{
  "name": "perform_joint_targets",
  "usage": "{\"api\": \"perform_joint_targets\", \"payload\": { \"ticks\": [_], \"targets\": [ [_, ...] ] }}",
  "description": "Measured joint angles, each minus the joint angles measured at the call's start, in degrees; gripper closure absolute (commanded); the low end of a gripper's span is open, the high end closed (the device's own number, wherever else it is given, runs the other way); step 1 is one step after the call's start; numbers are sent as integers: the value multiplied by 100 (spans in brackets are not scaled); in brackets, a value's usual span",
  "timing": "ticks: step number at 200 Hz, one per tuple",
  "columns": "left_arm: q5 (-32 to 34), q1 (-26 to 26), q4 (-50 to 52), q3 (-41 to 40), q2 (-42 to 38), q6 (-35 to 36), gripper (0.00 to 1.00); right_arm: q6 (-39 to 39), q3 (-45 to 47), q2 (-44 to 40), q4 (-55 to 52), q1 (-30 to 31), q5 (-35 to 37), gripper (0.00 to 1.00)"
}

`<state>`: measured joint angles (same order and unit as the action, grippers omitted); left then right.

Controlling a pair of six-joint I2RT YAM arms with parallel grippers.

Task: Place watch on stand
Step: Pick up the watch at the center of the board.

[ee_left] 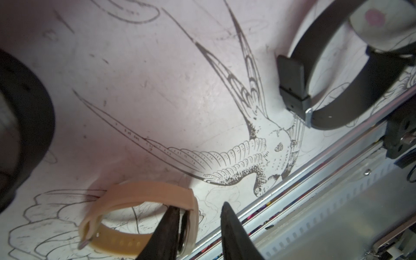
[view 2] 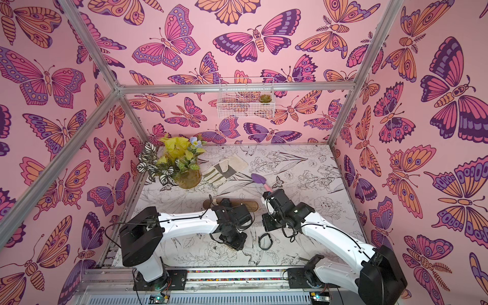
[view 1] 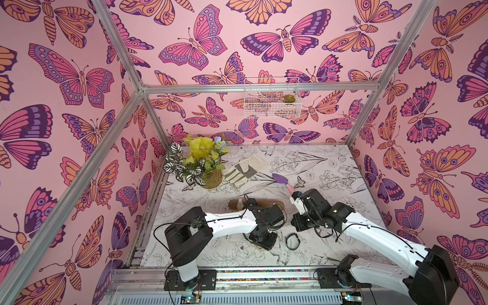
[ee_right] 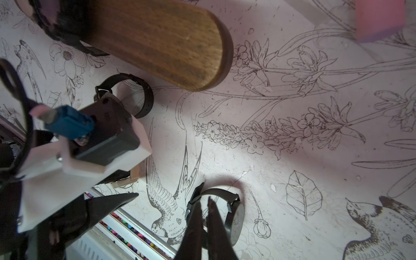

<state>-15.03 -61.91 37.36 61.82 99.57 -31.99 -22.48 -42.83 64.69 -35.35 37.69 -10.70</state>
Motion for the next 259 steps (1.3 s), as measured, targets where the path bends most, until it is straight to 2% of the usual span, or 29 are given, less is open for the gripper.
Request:
{"api": "perform_joint_targets", "payload": {
  "ticks": [48, 163, 221, 259],
  "targets": [
    [2, 0, -2, 57, 70, 13, 82, 4, 0, 2, 0, -24, -33, 89],
    [136, 9, 2, 181, 9, 4, 91, 24, 0, 2, -24, -55, -90, 89],
    [131, 232, 4, 192, -621, 0, 91, 22, 0, 0, -46, -68, -160, 88],
    [83, 597, 7, 221, -1290, -22, 90, 24, 0, -227, -15, -398, -741, 87]
  ]
}}
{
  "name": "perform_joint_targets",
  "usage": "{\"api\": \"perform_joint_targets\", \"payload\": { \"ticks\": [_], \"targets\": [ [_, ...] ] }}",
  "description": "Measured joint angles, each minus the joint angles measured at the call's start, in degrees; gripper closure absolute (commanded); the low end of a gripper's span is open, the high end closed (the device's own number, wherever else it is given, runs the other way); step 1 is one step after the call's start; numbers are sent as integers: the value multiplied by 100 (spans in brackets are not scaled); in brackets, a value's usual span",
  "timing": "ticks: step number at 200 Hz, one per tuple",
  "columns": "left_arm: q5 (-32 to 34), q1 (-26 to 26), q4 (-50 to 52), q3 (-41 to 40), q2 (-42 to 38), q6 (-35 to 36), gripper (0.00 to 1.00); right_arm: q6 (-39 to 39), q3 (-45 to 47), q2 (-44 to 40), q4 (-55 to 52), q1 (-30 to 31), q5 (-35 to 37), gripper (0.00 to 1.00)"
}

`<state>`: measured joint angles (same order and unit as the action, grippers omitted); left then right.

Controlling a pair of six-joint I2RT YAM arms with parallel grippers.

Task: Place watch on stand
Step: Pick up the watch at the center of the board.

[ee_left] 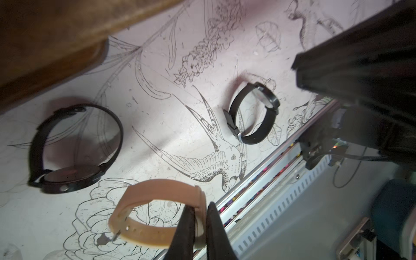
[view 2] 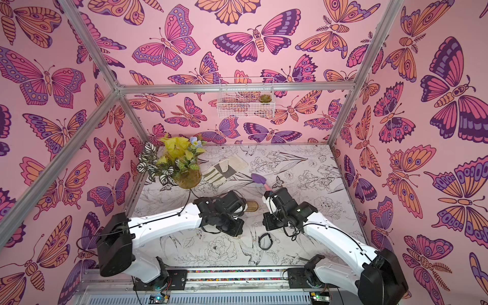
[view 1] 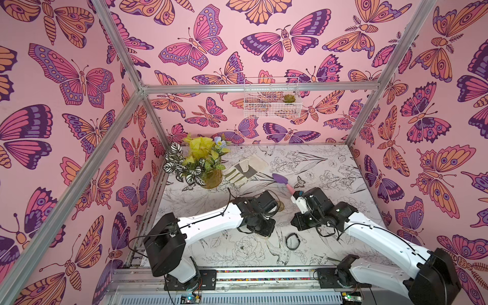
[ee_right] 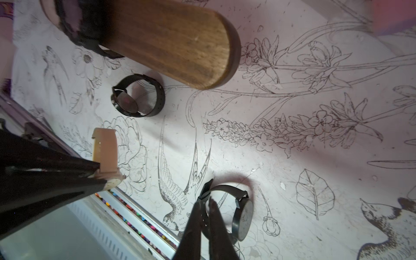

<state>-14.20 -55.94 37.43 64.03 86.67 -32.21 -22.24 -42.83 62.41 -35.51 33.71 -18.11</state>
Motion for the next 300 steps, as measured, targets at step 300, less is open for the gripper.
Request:
{"api": "perform_joint_targets", "payload": {
  "ticks": [300],
  "targets": [
    [-3075, 2736, -4472, -1134, -1945, -2044, 82, -3657, -874, 1405, 6258, -492, -4116, 67]
  ]
}}
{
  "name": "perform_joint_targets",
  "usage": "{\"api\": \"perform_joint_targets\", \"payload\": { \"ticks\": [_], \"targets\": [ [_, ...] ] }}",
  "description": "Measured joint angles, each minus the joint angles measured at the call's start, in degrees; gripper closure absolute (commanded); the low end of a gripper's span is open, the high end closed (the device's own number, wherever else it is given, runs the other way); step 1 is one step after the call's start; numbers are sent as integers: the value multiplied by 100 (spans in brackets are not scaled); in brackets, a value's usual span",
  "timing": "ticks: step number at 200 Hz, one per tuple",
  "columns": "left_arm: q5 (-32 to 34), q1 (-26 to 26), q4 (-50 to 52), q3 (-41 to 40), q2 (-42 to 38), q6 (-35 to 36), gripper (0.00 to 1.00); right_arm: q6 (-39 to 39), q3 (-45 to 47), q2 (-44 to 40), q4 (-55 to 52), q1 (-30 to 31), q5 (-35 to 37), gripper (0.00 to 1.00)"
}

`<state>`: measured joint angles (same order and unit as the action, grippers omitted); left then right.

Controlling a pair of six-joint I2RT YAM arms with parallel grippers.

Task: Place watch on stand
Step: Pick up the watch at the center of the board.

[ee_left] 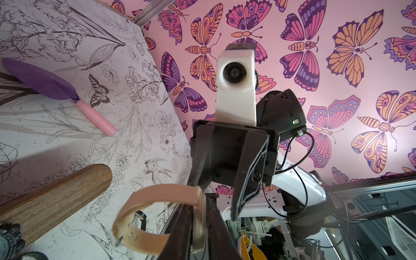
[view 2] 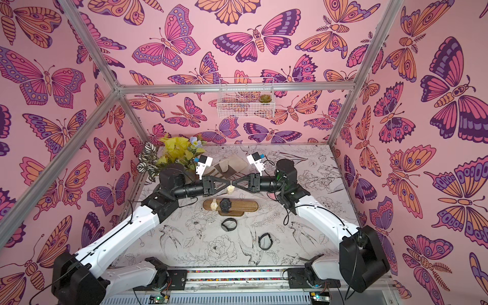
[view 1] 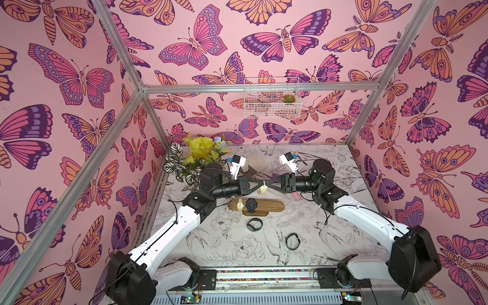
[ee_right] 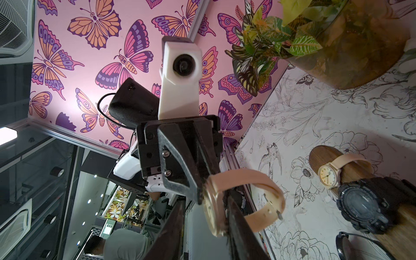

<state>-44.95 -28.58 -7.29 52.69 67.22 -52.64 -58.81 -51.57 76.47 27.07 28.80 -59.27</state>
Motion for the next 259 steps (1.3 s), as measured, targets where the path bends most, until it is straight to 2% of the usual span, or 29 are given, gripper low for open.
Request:
{"api": "perform_joint_targets", "payload": {
  "ticks": [156, 175, 190, 205, 259],
  "targets": [
    [-203, 87, -986, -214, 151, -610, 81, -140, -4, 79, 140, 68, -37, 86],
    [-201, 87, -1021, -223, 151, -649, 69, -140, -4, 79, 153, 68, -37, 87],
    [-199, 87, -1073, -232, 151, -664, 54, -140, -4, 81, 160, 68, -37, 87],
    [-199, 90, -1117, -245, 151, -688, 44, -140, -4, 81, 164, 68, -37, 88],
    [-201, 216, -1217, -267, 133, -782, 39, -107, -4, 153, 129, 66, -39, 90]
  ]
}}
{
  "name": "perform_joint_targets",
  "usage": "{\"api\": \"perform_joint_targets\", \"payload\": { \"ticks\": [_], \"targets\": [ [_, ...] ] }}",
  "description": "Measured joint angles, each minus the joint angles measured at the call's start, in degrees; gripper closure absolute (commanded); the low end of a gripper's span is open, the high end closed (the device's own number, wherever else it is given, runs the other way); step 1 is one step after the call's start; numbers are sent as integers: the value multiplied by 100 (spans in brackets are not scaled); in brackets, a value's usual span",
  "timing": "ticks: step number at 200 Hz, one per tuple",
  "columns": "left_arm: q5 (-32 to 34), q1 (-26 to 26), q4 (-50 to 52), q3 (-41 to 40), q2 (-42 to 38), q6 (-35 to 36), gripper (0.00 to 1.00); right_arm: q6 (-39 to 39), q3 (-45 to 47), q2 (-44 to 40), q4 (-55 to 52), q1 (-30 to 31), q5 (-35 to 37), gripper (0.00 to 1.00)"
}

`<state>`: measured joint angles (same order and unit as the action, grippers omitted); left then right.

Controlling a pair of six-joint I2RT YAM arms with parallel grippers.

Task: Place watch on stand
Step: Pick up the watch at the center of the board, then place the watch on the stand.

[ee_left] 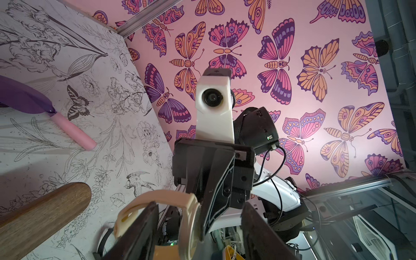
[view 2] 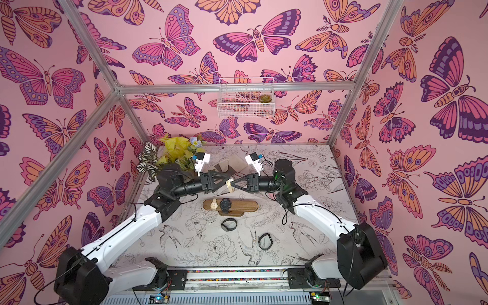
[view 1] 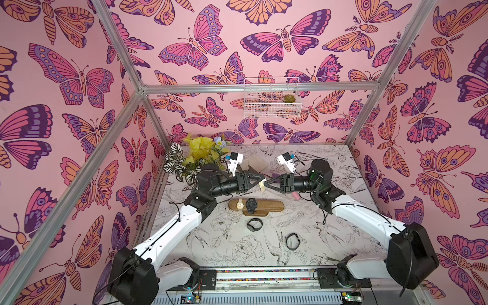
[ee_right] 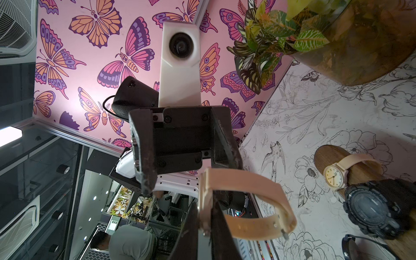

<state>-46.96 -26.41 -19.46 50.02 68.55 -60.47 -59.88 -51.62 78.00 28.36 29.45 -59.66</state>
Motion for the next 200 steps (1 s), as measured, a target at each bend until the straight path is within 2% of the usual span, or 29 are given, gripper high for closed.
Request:
{"api": "perform_joint_targets", "payload": {
  "ticks": [51, 88, 141, 200],
  "targets": [
    [11, 564, 234, -302, -411, 52, 38, 216, 249, -107, -297, -402, -28, 91],
    [205, 929, 905, -586, -699, 380, 39, 763, 699, -396, -962, -708, 15, 91],
    [487, 1062, 1891, -859, -772, 918, 38, 1320, 1298, -494, -1611, -942, 70, 92],
    [745, 1257, 2555, -1008, -767, 1331, 38, 1707, 1679, -518, -2055, -1432, 90, 94]
  ]
}}
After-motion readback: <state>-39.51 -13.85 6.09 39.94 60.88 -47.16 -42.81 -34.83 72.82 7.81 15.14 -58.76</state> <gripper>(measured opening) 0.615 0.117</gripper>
